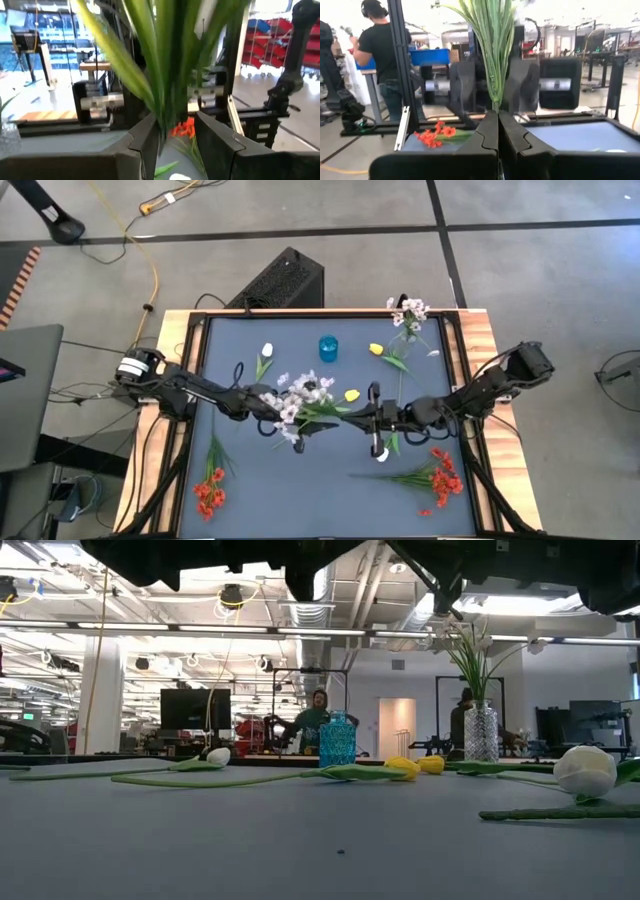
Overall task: Sort flowers into vase by color
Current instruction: Put the white flowers into the transparent vase
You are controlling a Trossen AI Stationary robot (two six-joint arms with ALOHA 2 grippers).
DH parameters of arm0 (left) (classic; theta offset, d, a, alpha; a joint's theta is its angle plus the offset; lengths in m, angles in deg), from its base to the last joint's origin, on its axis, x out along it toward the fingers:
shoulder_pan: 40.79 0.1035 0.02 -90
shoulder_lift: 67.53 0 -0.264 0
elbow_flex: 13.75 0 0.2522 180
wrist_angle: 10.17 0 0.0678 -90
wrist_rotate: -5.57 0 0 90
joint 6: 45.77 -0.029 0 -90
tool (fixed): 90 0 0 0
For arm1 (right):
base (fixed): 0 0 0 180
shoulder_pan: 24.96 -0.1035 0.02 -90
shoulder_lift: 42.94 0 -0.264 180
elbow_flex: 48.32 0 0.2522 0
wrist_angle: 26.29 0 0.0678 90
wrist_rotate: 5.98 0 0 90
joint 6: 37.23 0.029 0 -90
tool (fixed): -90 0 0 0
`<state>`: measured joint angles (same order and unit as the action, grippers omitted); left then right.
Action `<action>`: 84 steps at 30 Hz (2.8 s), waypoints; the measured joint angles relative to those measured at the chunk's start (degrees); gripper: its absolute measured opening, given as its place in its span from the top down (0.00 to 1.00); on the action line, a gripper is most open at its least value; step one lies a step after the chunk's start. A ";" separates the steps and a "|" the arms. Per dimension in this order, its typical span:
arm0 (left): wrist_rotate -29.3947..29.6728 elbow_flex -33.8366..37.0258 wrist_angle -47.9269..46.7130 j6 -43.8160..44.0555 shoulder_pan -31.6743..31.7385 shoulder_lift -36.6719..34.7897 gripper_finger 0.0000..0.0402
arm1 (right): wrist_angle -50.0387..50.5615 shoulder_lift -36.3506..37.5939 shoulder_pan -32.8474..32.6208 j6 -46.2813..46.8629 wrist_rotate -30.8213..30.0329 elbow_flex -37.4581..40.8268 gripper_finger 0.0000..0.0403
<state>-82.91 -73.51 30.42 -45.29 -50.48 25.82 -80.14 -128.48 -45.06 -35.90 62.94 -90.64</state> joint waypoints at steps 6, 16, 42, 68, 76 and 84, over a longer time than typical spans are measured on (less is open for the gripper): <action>0.72 0.00 2.56 -0.20 0.00 0.00 0.72 | 0.88 -0.02 0.02 0.17 -0.41 0.00 0.95; 3.85 0.00 3.41 0.27 0.11 -0.02 0.83 | 1.69 -0.02 0.00 0.22 -0.26 0.00 0.80; -5.39 -23.43 -15.04 -2.63 23.33 9.44 1.00 | 74.52 30.57 -14.01 31.00 0.00 0.02 0.48; -22.32 -65.51 -35.42 -1.42 33.16 36.22 1.00 | 78.56 30.10 -22.16 42.34 -8.96 0.02 0.55; -18.16 -65.43 -31.41 -3.14 32.67 36.15 1.00 | 79.04 30.21 -22.14 42.29 -8.74 0.02 0.56; -16.23 -65.34 -29.14 -3.97 31.95 37.73 1.00 | 79.32 30.38 -22.14 42.20 -8.74 0.02 0.56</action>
<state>-99.14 -138.85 1.28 -49.26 -18.53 63.54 -0.82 -98.09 -67.20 6.30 54.20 -90.61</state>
